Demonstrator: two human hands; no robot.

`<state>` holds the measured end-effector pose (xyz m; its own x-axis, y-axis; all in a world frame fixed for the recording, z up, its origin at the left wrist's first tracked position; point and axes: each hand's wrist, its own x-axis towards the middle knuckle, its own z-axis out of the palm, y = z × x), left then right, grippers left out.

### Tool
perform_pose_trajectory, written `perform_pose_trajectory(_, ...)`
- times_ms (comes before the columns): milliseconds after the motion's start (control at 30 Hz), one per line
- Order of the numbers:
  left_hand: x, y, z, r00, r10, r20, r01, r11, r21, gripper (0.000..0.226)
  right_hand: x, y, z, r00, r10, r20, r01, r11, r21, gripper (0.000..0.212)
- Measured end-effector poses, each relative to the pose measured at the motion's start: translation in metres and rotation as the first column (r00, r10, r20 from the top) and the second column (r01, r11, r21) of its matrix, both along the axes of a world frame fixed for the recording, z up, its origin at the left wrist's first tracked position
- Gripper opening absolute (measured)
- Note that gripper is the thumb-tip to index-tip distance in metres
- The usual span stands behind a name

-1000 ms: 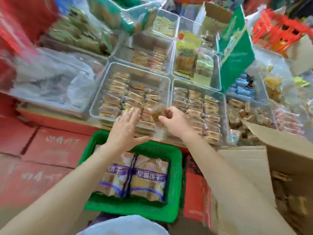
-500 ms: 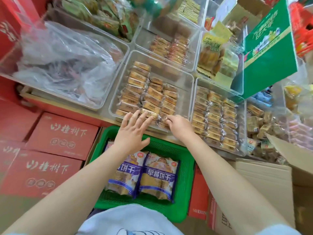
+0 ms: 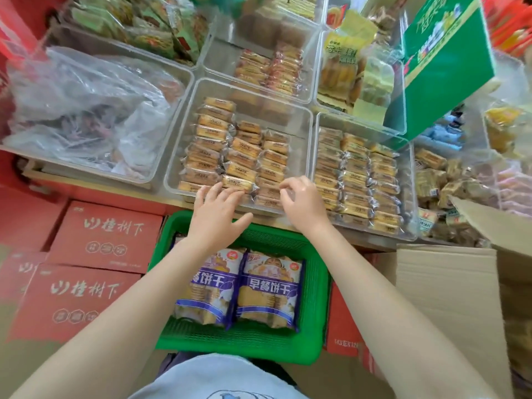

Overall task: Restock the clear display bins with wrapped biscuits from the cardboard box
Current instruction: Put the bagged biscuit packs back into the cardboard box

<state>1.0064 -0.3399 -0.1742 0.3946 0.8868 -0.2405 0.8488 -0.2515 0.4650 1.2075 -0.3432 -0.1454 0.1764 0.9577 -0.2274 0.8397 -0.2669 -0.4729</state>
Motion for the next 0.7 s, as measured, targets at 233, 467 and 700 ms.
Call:
perform_pose_trajectory(233, 0.159, -0.085, 0.089, 0.866, -0.138, 0.481, 0.162, 0.987, -0.008, 0.031, 0.129, -0.120, 0.084, 0.962, -0.263, -0.077, 0.265, 0.820, 0.507, 0.019)
perform_pose_trajectory(467, 0.356, -0.220, 0.158, 0.644, -0.585, 0.493, 0.467, 0.811, 0.353, 0.036, 0.341, -0.266, 0.113, 0.763, -0.604, -0.230, 0.618, 0.577, 0.534, 0.018)
perform_pose_trajectory(700, 0.496, -0.266, 0.127, 0.794, -0.557, 0.242, 0.513, 0.828, 0.224, 0.047, 0.504, -0.336, 0.037, 0.685, -0.728, 0.023, 0.729, 0.685, -0.014, 0.029)
